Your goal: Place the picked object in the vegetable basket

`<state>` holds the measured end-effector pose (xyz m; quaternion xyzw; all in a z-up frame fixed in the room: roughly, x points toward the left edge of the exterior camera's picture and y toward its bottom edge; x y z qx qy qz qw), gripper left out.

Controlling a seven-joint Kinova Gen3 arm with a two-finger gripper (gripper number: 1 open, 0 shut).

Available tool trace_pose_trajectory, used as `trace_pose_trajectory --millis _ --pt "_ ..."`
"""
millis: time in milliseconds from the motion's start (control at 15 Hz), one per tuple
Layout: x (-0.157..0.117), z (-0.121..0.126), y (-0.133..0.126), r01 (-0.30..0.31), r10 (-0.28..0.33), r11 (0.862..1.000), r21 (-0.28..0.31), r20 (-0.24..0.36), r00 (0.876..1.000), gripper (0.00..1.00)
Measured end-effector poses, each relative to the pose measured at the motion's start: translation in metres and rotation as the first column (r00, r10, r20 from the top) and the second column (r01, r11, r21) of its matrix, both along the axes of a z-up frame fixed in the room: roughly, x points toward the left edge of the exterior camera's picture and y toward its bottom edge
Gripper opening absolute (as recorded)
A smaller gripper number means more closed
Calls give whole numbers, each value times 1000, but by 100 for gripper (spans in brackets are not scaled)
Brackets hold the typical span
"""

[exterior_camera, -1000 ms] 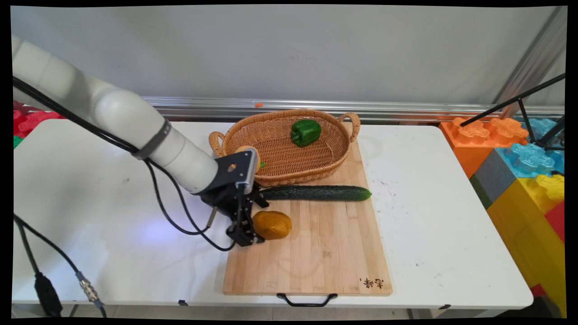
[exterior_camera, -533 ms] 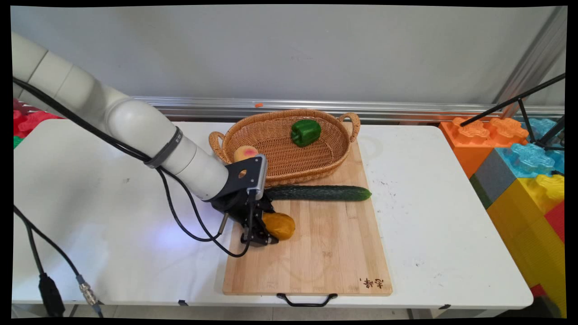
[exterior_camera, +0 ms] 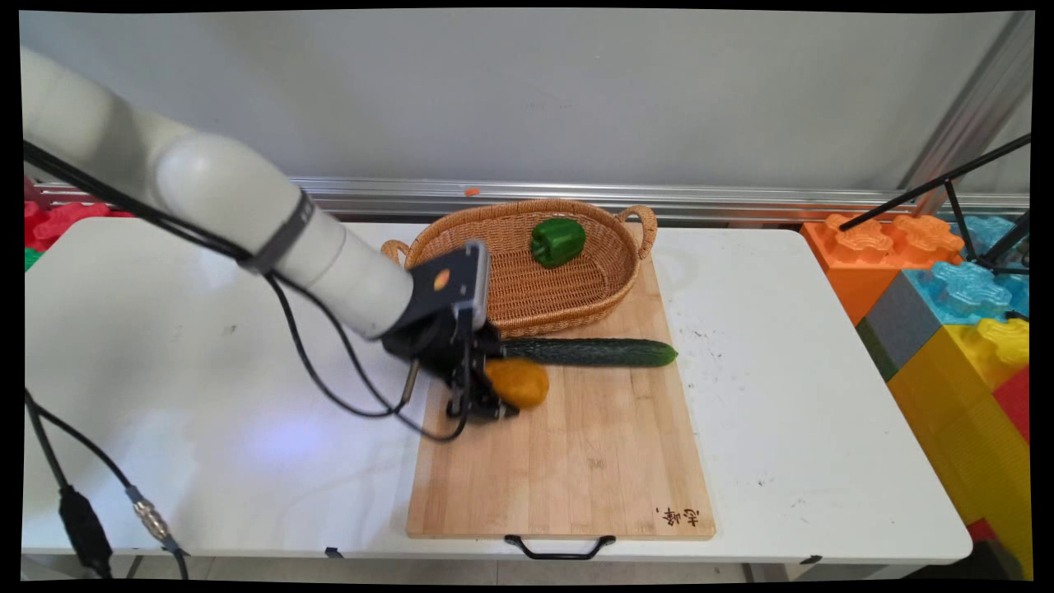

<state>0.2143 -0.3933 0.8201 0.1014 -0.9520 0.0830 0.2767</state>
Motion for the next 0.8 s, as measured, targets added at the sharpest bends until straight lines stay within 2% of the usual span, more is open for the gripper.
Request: trace_pose_trajectory --millis 200,400,533,800 --pt "0 33 -10 -81 81 995 -56 -6 997 0" --pt "6 67 -33 -197 197 971 -132 -16 980 0" --pt "16 83 -52 -286 287 943 -172 -20 958 0" --pt "34 95 -86 -405 411 887 -222 -20 911 0"
